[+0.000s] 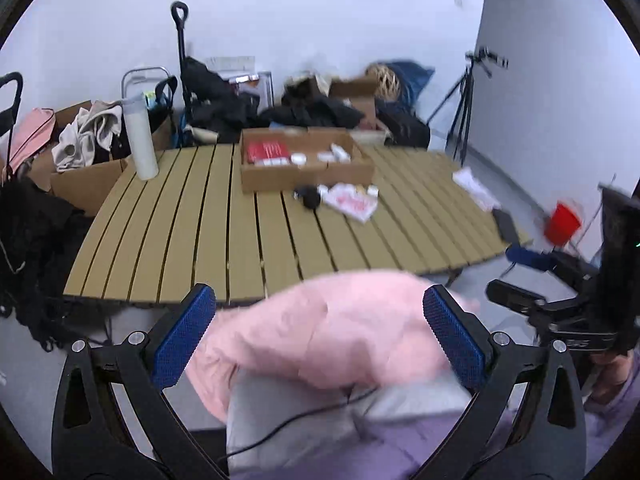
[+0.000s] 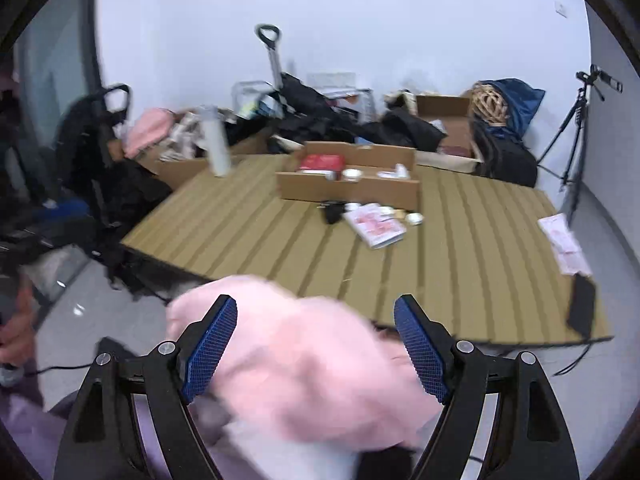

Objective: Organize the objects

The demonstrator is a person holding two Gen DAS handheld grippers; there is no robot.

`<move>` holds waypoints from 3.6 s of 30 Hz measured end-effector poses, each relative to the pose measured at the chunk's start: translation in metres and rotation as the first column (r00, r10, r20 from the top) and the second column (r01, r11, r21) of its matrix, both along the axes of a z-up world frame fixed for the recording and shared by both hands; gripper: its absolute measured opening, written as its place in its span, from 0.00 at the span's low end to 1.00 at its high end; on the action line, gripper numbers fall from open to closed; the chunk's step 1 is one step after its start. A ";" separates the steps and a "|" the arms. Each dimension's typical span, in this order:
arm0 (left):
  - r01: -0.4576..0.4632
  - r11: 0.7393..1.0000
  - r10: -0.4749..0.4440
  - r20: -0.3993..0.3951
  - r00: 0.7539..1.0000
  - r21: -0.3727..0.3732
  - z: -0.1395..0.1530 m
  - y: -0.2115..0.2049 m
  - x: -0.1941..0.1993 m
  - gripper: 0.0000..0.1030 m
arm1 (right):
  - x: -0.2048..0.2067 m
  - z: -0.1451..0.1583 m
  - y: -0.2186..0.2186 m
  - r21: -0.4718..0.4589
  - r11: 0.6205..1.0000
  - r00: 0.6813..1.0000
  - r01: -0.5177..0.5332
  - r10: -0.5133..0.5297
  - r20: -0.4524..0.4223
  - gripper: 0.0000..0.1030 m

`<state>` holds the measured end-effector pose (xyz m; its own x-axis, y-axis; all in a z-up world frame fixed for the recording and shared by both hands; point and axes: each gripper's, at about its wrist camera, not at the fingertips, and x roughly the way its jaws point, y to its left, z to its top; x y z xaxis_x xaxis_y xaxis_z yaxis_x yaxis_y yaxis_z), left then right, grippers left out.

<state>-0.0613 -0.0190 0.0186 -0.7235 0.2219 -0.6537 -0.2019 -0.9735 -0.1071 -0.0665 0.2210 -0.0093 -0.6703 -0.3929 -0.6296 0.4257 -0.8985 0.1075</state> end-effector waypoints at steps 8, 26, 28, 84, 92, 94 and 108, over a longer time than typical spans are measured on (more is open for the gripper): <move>-0.011 1.000 0.011 -0.011 1.000 -0.024 -0.001 0.012 0.001 1.00 | 0.000 0.004 0.018 -0.004 0.997 0.997 0.076 -0.077 -0.031 0.82; 0.100 0.992 -0.097 0.043 0.994 -0.074 -0.076 0.048 -0.164 1.00 | -0.155 -0.083 0.041 -0.176 0.976 0.962 0.128 -0.080 0.259 0.65; 0.103 0.994 -0.101 0.064 0.993 -0.034 -0.080 0.053 -0.202 0.99 | -0.204 -0.099 0.036 -0.161 0.973 0.953 0.163 -0.113 0.283 0.55; 0.302 0.951 -0.301 0.389 0.871 0.058 -0.188 0.153 -0.357 0.60 | -0.295 -0.168 0.042 -0.149 0.969 0.926 0.199 -0.136 0.351 0.39; 0.248 0.962 -0.272 0.412 0.870 0.111 -0.175 0.142 -0.300 0.39 | -0.267 -0.161 0.049 -0.105 0.981 0.933 0.162 -0.118 0.341 0.40; 0.238 0.963 -0.270 0.407 0.873 0.130 -0.171 0.132 -0.268 0.37 | -0.245 -0.156 0.046 -0.113 0.984 0.933 0.137 -0.090 0.349 0.40; 0.118 0.974 -0.193 0.430 0.882 0.194 -0.185 0.094 -0.226 0.44 | -0.213 -0.155 0.032 -0.143 0.983 0.936 0.119 -0.063 0.347 0.40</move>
